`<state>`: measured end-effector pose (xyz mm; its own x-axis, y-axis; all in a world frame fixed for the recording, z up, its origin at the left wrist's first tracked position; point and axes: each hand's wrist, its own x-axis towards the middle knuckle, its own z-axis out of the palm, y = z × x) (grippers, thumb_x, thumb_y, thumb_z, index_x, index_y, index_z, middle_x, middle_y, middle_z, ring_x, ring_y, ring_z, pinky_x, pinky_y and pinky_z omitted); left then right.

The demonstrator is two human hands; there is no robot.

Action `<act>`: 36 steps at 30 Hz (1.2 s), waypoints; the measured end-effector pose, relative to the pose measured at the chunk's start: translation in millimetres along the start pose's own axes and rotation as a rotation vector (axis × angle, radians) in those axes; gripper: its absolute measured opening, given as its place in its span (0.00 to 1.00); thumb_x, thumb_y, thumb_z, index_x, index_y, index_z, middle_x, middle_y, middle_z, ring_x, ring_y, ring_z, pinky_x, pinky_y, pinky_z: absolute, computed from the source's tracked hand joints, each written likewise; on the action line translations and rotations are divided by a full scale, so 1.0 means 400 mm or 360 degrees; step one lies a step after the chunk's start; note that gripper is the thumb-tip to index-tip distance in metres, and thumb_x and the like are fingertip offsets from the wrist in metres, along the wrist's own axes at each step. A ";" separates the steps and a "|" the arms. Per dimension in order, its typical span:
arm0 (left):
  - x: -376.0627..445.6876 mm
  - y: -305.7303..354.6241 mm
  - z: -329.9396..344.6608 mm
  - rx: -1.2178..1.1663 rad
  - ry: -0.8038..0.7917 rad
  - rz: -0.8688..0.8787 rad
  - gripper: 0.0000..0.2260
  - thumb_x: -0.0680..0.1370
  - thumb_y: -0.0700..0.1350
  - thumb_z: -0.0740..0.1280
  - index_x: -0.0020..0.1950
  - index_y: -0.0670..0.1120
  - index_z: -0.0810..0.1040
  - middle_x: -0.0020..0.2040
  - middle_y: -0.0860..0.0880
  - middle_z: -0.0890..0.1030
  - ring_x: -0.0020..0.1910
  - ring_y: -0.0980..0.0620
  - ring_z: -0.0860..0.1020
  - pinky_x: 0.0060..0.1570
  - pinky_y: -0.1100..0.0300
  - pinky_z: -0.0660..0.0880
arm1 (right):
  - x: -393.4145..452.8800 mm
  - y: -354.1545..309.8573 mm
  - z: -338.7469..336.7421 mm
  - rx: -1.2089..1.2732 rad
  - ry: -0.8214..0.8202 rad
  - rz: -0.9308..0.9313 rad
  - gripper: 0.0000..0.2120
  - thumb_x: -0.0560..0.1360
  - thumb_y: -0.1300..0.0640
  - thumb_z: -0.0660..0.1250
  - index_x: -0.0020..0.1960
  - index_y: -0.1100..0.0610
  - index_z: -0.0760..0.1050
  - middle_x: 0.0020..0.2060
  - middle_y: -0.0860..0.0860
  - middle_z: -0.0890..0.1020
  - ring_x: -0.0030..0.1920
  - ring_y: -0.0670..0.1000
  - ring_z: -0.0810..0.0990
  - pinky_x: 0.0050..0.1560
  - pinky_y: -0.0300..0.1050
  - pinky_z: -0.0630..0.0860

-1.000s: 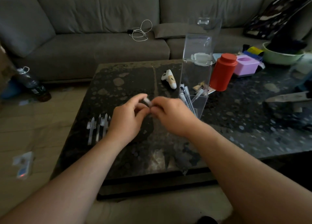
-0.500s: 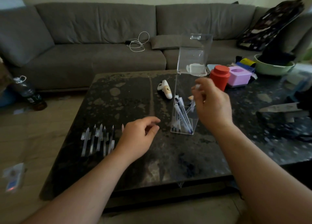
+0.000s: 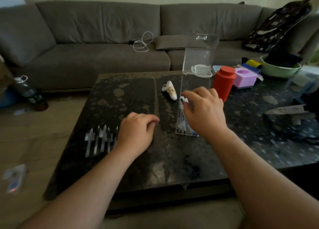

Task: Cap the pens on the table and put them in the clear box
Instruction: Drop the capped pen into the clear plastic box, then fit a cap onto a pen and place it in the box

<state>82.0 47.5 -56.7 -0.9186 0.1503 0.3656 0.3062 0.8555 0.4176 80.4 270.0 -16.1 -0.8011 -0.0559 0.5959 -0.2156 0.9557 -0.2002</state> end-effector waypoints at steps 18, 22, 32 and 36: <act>-0.016 -0.233 -0.083 0.0599 -0.0515 -0.0717 0.17 0.79 0.64 0.66 0.67 0.66 0.78 0.69 0.50 0.75 0.66 0.42 0.70 0.62 0.48 0.69 | -0.085 -0.335 0.264 0.0239 -0.1307 -0.0402 0.19 0.82 0.40 0.61 0.71 0.43 0.73 0.62 0.55 0.73 0.62 0.61 0.72 0.65 0.59 0.73; -0.010 -0.241 -0.091 0.0530 -0.0630 -0.0736 0.15 0.78 0.66 0.66 0.64 0.68 0.79 0.67 0.52 0.77 0.67 0.42 0.70 0.63 0.46 0.69 | -0.072 -0.332 0.267 0.0229 -0.1252 -0.0247 0.15 0.82 0.45 0.64 0.64 0.50 0.80 0.58 0.55 0.75 0.58 0.58 0.77 0.60 0.54 0.77; -0.016 -0.194 -0.099 0.0724 -0.0814 -0.0542 0.18 0.72 0.65 0.75 0.61 0.65 0.81 0.63 0.53 0.77 0.66 0.44 0.69 0.62 0.46 0.69 | -0.039 -0.262 0.219 0.0225 -0.1345 0.0085 0.22 0.79 0.59 0.68 0.72 0.52 0.69 0.59 0.56 0.78 0.56 0.57 0.80 0.52 0.51 0.79; -0.023 -0.163 -0.079 0.0768 -0.0679 -0.0403 0.15 0.72 0.63 0.76 0.55 0.62 0.80 0.56 0.56 0.77 0.62 0.48 0.73 0.63 0.46 0.71 | -0.043 -0.243 0.206 0.0178 -0.1432 0.0210 0.22 0.79 0.56 0.68 0.70 0.55 0.65 0.55 0.56 0.77 0.51 0.57 0.77 0.49 0.51 0.76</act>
<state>78.5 -25.3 -61.1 -0.9954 0.0139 -0.0949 0.0145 0.9999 -0.0062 69.3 154.1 -71.0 -0.9457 -0.1973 -0.2585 -0.1069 0.9394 -0.3257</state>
